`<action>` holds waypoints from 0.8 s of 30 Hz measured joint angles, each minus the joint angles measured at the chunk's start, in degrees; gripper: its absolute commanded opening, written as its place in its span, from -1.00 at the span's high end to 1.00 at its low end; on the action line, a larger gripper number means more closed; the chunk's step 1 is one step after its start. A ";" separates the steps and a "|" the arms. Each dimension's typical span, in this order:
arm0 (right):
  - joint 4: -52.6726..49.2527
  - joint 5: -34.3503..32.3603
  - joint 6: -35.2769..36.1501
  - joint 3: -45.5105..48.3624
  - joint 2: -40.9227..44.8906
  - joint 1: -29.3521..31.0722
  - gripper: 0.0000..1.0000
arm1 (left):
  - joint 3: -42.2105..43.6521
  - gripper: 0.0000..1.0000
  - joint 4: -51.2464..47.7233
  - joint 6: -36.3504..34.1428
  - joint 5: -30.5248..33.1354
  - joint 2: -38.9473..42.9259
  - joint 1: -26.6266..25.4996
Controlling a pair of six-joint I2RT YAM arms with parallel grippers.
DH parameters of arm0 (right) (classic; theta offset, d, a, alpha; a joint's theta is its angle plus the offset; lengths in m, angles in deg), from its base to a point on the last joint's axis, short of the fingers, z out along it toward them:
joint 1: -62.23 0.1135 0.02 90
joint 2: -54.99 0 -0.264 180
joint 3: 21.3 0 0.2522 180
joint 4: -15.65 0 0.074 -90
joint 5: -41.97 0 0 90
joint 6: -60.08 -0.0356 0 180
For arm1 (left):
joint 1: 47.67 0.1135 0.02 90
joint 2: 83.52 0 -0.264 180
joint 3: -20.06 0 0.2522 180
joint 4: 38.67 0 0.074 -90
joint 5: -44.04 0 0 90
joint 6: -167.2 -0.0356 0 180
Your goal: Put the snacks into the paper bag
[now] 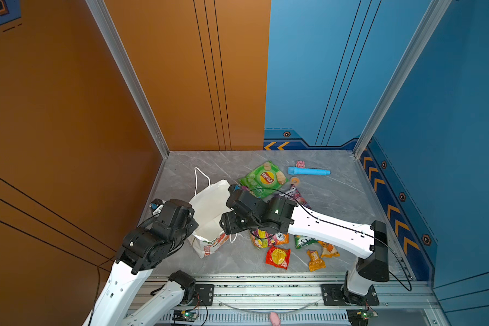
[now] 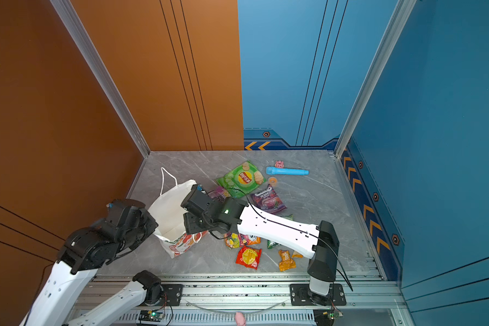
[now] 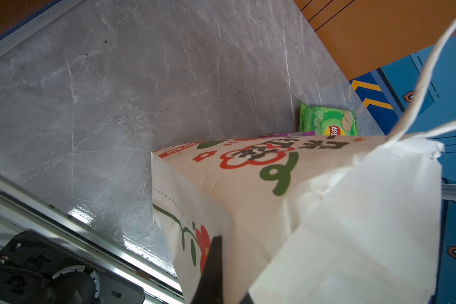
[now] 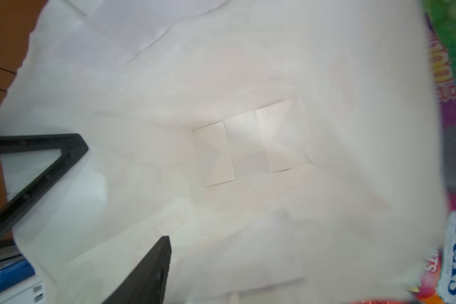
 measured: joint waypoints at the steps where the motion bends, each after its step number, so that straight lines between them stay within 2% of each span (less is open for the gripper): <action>1: -0.61 -0.24 0.57 -1.25 -0.50 0.11 0.21 | -0.02 0.63 0.09 -0.09 0.17 -0.28 -0.57; 3: -1.64 -0.90 1.77 -2.78 -0.79 0.26 0.44 | -0.15 0.43 0.09 -0.98 0.52 -0.72 -1.31; 5: -2.54 -1.49 2.73 -3.56 -0.74 -0.02 0.61 | -1.01 0.13 0.09 -2.54 0.61 -1.20 -1.64; 7: -3.19 -1.84 3.74 -3.76 -0.74 -0.83 0.72 | -2.75 -0.19 -0.02 -5.42 0.52 -1.75 -1.64; 9: -3.54 -1.86 4.85 -3.76 -0.63 -1.99 0.79 | -5.79 -0.37 -0.59 -9.27 -0.09 -2.67 -1.57; 16: -4.98 -1.31 10.16 -3.74 0.48 -6.14 0.84 | -29.16 -0.49 -11.15 -21.22 -1.07 -12.50 -1.46; 19: -5.07 -0.85 11.54 -3.74 0.68 -6.40 0.86 | -30.34 -0.49 -14.95 -23.34 -1.77 -14.36 -1.49; 24: -5.03 0.31 12.59 -3.74 0.68 -6.34 0.86 | -25.77 -0.51 -18.64 -23.52 -2.93 -15.89 -3.28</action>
